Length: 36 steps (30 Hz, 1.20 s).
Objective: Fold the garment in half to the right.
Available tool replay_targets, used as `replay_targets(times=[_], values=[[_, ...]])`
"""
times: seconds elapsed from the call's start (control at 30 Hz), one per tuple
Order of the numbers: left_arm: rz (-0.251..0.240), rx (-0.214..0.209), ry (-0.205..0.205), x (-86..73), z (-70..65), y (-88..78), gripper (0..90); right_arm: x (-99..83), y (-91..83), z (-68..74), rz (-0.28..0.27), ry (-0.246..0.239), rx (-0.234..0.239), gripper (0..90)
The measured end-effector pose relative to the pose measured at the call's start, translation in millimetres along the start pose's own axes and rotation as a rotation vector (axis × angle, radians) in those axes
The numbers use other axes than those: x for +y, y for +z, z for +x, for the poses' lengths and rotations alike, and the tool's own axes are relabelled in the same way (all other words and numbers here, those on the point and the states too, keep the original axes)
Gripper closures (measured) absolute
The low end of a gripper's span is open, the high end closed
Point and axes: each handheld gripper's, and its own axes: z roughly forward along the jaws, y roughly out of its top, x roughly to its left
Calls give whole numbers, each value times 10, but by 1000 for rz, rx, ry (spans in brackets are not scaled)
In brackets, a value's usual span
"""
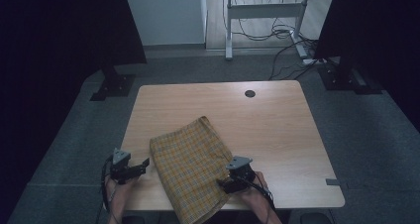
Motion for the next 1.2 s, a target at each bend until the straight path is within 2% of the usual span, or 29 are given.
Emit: replay_targets(times=[0.07,0.13,0.23,0.27,0.3,0.37,0.4,0.43,0.47,0.5,0.53,0.57,0.6,0.67,0.77,0.9,1.2], values=[[6,2,31,8,-49,16,137,-21,-29,-30,4,16,-21,153],[41,-8,57,18,-103,49,137,-42,-57,-52,7,34,-42,153],[93,17,138,26,-199,95,139,-70,-100,-65,15,55,-72,152],[93,17,138,26,-199,95,140,-70,-100,-65,15,55,-72,152],[101,9,165,31,-239,112,143,-72,-140,-43,31,53,-92,149],[104,-7,169,36,-260,121,143,-53,-188,-13,41,15,-95,147],[104,-7,169,36,-260,121,144,-53,-188,-13,41,15,-95,147],[109,-30,168,40,-268,128,145,-22,-271,7,15,-45,-69,140],[109,-30,168,40,-268,128,145,-22,-271,7,15,-45,-69,140],[113,-47,165,43,-274,135,147,-10,-327,-18,-24,-64,-10,131],[113,-47,165,43,-274,135,147,-11,-331,-33,-32,-68,21,117],[119,-64,161,47,-276,142,148,-19,-315,-52,-28,-80,61,95],[123,-75,150,49,-274,149,148,-33,-282,-62,-17,-96,80,88],[133,-91,136,54,-266,158,147,-72,-193,-62,-3,-134,77,72],[133,-92,136,55,-271,160,146,-91,-124,-18,-4,-160,43,70],[137,-87,133,60,-285,171,128,-61,-122,-4,27,-124,22,92],[139,-84,128,60,-295,174,118,-116,-150,4,7,-15,-52,142]])
